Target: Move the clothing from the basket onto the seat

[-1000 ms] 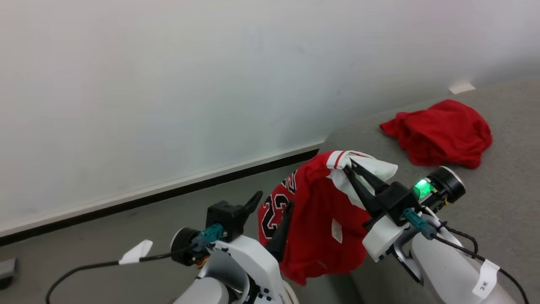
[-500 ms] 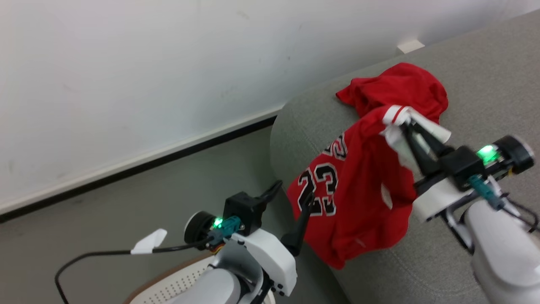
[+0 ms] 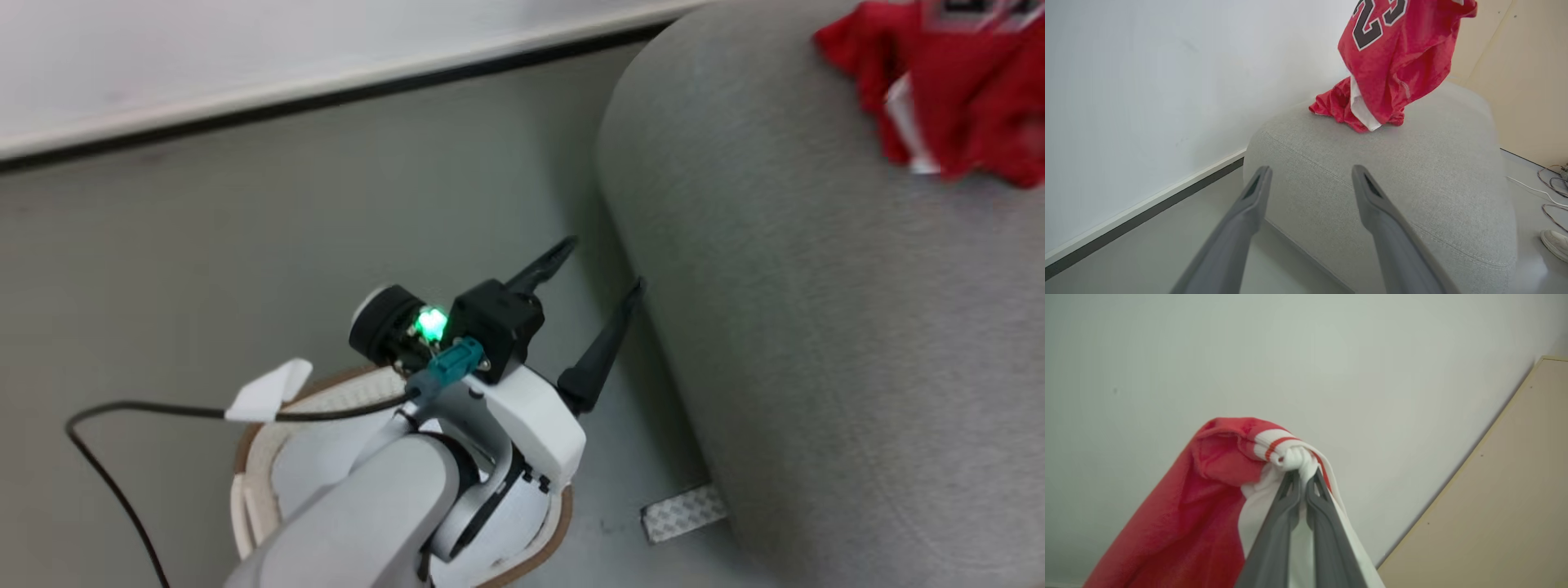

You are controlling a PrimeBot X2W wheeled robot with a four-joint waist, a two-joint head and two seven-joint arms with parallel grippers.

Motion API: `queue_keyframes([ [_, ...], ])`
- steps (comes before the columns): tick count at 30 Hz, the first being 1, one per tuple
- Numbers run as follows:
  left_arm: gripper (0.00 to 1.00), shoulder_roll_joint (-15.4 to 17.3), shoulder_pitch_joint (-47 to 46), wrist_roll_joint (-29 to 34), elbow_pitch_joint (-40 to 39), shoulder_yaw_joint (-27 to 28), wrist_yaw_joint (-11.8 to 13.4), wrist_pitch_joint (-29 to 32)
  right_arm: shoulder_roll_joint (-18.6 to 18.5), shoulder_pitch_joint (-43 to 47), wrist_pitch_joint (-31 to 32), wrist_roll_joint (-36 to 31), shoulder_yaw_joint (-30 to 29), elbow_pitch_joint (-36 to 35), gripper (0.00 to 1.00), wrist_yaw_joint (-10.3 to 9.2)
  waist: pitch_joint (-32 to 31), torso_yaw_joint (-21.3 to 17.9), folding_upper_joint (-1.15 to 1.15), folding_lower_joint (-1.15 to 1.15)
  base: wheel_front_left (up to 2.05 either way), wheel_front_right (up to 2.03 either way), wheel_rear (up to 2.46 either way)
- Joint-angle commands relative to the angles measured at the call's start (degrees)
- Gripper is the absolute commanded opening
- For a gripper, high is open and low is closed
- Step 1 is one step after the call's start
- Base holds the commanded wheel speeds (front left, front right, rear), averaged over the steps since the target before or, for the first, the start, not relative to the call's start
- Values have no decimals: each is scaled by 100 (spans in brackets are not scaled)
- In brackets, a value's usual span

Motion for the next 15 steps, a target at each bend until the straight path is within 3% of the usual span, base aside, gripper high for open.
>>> queue_keyframes([
  [1, 100, 40, -109, 88, -60, 20, -39, 6, -227, -252, 30, -65, -284, 104, 0, -15, 640, 517, 0, -2, 0, 0, 0],
  [7, 100, 113, -179, 31, -107, 66, -83, -104, -681, -320, 191, -642, -1589, 851, 0, -15, 973, 750, 0, -2, 0, 0, 0],
  [15, 100, 251, 165, -92, 51, 45, -58, -205, -33, 603, -291, -1274, -3205, 1821, 0, -15, 959, 901, 0, -2, 0, 0, 0],
])
